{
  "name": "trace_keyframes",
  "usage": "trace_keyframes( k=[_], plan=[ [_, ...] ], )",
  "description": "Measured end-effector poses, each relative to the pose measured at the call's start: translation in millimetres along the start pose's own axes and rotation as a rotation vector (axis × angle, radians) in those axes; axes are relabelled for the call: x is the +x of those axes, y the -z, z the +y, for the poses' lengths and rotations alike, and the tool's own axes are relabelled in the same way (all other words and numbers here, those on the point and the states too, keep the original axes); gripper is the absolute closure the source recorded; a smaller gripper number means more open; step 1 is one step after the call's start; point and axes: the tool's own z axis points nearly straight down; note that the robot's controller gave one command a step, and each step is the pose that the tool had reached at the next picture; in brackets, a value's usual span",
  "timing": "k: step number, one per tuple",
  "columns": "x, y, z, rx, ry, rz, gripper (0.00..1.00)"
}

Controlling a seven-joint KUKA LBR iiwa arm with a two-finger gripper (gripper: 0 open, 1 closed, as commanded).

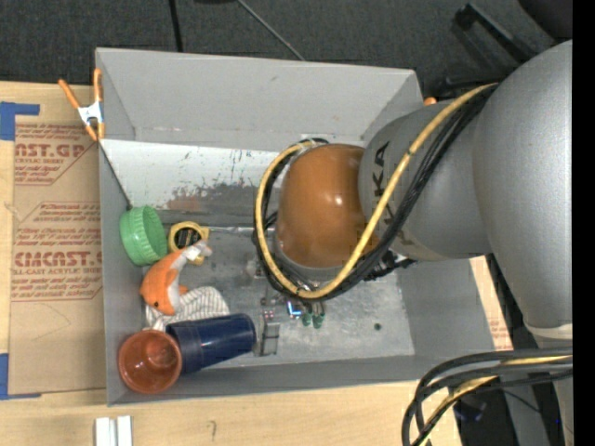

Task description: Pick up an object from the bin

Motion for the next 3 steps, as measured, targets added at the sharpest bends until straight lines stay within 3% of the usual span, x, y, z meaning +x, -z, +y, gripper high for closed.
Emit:
trace_keyframes(
  k=[1, 2, 3],
  plan=[
    [-1.7, 4, -1, -0.001, -0.002, -0.007, 0.0],
    [-2.6, -43, 32, 0.0, 0.037, -0.011, 0.0],
    [-1.4, -63, 48, 0.0, -0.113, -0.008, 1.0]
  ],
)
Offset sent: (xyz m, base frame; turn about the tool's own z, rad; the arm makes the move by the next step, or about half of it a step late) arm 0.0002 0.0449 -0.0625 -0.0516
